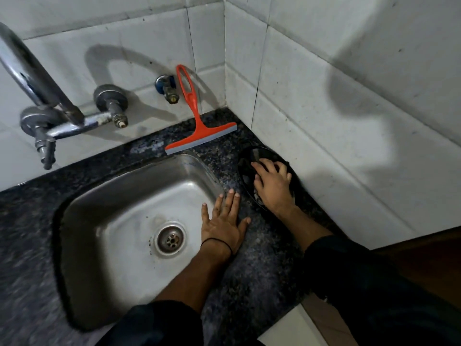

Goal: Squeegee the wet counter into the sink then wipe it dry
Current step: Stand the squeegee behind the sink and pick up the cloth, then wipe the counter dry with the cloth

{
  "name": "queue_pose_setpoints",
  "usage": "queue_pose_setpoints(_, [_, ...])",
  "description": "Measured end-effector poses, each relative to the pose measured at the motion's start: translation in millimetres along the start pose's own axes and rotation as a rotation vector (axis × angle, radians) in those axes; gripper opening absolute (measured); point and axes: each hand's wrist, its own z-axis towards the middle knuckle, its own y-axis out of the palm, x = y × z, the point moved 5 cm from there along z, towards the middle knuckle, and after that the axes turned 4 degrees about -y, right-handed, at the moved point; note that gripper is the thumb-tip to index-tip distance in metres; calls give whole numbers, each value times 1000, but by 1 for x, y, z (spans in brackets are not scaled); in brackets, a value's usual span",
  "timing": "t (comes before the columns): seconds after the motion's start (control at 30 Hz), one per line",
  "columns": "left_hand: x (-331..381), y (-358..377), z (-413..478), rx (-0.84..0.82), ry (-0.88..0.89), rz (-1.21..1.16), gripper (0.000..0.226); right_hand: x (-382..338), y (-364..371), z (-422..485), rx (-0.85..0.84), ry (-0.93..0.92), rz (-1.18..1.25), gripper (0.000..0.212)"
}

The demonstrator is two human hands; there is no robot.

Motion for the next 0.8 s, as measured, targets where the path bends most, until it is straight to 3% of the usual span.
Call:
queue_pose_setpoints(0.17, [-2, -2, 3, -10, 13, -7, 70, 2, -6, 17, 17, 11, 33, 41])
queue_pose_setpoints(0.27, [-4, -12, 2, 21, 73, -47, 67, 6, -27, 26, 139, 111, 366, 34])
queue_pose_setpoints(0.33, [-12, -26, 1, 151, 125, -134, 54, 3, -46, 25, 248, 195, 622, 27])
queue_pose_setpoints(0.4, [-31, -41, -6, 292, 101, -261, 41, -14, -58, 22, 227, 225, 901, 24])
queue_pose_setpoints(0.63, [-159, -60, -68, 494, -305, -624, 34, -153, -25, 4, -205, 304, 1585, 22])
queue_pose_setpoints(0.8, [-268, -58, -172, 693, -605, -740, 22, -312, 5, -37, -703, 199, 1715, 18])
